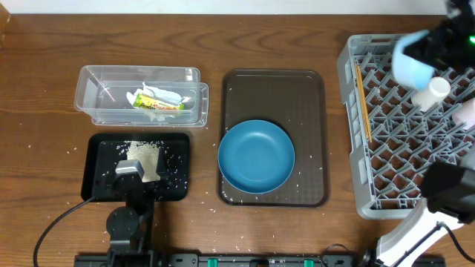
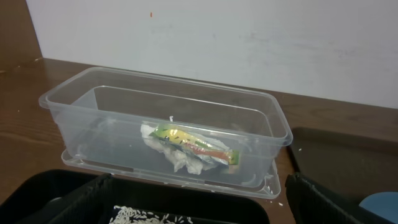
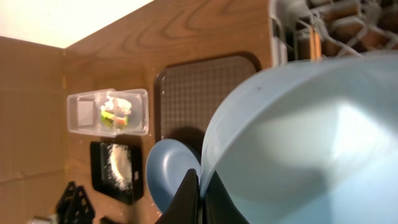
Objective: Sort waste into correct bins and load items into the dishwasher rack
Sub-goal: 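Lift the light-blue bowl and carry it to the grey rack, then lower the bowl into the rack's top-right slots and open the gripper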
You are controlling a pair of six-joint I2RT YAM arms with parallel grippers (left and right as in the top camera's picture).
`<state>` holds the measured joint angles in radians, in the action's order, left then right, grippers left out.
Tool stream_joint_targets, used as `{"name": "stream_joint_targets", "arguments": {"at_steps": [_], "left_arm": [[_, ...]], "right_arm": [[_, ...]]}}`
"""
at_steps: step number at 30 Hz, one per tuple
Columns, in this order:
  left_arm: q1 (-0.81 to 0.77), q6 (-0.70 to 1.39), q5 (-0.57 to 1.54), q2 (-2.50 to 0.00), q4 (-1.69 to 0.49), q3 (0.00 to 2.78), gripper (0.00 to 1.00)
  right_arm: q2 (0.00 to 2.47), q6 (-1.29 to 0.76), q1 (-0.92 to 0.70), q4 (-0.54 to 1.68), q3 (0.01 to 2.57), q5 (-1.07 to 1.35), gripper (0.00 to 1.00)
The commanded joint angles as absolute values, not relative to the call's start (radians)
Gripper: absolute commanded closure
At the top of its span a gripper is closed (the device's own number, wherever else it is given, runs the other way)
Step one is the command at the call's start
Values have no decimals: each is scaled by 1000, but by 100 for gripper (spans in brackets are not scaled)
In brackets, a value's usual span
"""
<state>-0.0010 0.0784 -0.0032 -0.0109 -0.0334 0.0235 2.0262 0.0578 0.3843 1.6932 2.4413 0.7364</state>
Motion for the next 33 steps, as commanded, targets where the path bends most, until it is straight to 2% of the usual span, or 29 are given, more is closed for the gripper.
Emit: {"name": "stream_joint_targets", "arguments": {"at_steps": [1, 9, 15, 19, 25, 33], "left_arm": [[4, 72, -19, -4, -71, 4, 11], [4, 72, -19, -4, -71, 4, 11], [4, 72, -19, -4, -71, 4, 11], [4, 72, -19, -4, -71, 4, 11], [4, 72, -19, -4, -71, 4, 11], [4, 72, -19, -4, -71, 4, 11]], "right_arm": [[2030, 162, 476, 1698, 2413, 854, 99], [2030, 166, 572, 1698, 2338, 907, 99], [2030, 299, 578, 1694, 2320, 992, 99], [2031, 311, 569, 1679, 2319, 992, 99], [2035, 287, 555, 1570, 2280, 998, 99], [2047, 300, 532, 1437, 2141, 1129, 99]]}}
